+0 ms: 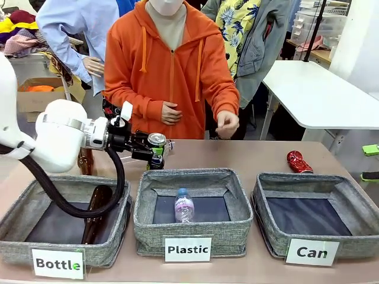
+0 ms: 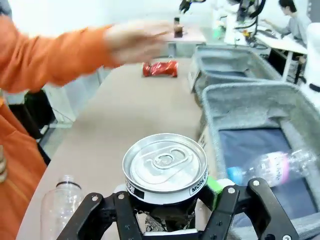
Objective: Sort the can waste into the basket.
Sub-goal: Pick up the can waste from the table and place it in the right Fabric basket.
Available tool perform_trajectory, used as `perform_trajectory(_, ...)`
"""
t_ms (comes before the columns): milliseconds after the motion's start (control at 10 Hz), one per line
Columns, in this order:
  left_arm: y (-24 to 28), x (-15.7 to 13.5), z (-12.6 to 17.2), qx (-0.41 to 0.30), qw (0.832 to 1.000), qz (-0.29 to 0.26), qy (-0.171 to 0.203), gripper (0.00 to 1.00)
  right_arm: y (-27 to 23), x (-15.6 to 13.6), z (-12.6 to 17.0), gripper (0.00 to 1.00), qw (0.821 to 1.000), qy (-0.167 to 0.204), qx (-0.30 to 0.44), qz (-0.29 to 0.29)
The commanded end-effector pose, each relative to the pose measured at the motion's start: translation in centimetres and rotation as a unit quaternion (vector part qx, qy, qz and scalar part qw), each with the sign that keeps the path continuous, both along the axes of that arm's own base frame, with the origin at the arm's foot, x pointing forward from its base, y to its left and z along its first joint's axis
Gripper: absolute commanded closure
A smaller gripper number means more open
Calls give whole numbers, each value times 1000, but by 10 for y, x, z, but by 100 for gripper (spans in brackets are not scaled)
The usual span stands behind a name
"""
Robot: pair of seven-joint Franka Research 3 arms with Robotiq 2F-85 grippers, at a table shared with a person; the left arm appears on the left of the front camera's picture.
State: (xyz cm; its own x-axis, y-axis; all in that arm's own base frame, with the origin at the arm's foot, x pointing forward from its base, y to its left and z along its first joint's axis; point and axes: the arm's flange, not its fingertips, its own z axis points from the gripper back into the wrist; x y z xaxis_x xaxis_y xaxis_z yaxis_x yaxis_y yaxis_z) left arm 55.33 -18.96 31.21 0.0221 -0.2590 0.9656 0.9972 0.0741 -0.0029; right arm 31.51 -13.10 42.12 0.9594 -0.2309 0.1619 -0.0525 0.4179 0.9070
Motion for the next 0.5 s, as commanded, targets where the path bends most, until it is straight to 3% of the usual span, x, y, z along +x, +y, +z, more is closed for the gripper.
perform_trajectory(0, 20, -34, 43, -17, 997, -59, 36, 100, -1, 1, 0, 0, 1000, -16, 5, 2)
perform_trajectory(200, 53, -85, 109, 8, 990, -131, 47, 100, -1, 1, 0, 0, 1000, -16, 5, 2)
perform_trajectory(300, 73, -122, 142, 32, 992, -125, 16, 100, -1, 1, 0, 0, 1000, -16, 5, 2)
perform_trajectory(400, 83, -156, 159, 41, 985, -165, 20, 100, -1, 1, 0, 0, 1000, -16, 5, 2)
